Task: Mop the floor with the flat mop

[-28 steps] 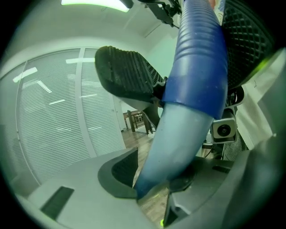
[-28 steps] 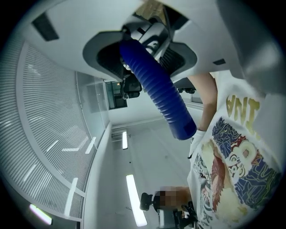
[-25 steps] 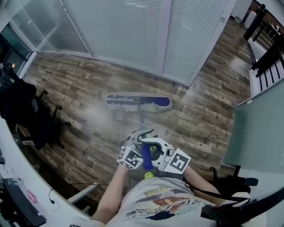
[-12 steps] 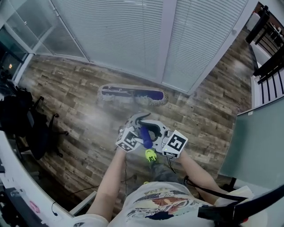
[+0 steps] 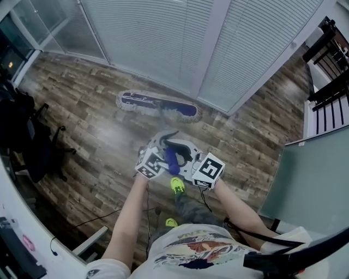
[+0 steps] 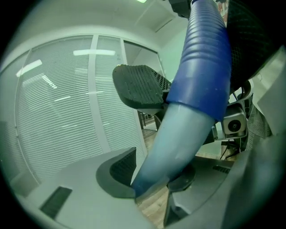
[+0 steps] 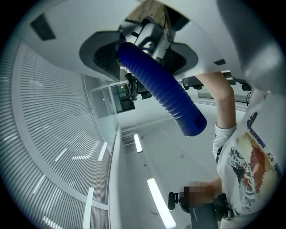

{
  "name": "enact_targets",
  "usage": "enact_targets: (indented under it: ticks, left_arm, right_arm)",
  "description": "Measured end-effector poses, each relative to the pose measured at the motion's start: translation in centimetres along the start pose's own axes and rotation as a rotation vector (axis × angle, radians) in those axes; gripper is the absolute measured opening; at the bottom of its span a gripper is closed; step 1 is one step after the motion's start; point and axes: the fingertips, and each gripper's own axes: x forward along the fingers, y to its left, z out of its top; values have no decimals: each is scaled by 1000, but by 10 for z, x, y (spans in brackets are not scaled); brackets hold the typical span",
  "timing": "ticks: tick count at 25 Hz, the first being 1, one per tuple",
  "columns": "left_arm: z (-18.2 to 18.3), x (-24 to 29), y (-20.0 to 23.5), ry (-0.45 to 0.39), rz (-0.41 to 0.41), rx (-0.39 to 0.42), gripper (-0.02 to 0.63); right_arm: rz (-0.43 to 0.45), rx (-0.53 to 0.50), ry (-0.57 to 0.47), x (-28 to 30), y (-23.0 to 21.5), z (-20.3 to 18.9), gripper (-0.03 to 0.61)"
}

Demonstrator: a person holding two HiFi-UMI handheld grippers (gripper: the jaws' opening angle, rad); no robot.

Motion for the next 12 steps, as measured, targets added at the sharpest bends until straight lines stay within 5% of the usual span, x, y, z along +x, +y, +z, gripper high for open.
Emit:
enact_targets:
  ticks: [6,12]
  left_arm:
    - [6,-81,-91,-22,45,-40,110]
    - [14,-175,-229,-23,54,-70,112]
  right_arm:
    - [67,-11,43,-10,125,-18,255]
    - [106,-13,38,-43,288,-42,258]
